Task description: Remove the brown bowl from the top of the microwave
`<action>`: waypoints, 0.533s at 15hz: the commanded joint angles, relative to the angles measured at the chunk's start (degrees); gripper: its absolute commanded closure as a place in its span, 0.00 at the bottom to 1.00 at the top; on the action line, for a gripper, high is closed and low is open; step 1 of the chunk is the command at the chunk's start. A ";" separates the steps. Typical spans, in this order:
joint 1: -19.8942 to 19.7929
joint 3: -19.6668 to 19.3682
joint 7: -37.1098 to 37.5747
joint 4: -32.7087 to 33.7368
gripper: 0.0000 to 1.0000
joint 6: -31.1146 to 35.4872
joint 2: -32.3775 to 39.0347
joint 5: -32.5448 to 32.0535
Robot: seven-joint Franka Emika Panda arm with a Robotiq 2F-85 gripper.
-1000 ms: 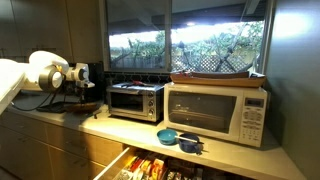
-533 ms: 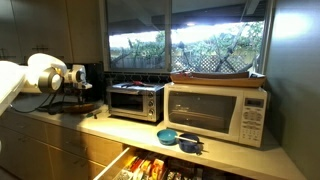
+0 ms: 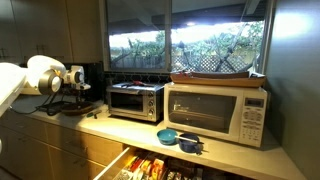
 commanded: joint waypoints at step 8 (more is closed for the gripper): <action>-0.62 4.10 8.88 -10.44 0.00 3.92 -20.01 3.70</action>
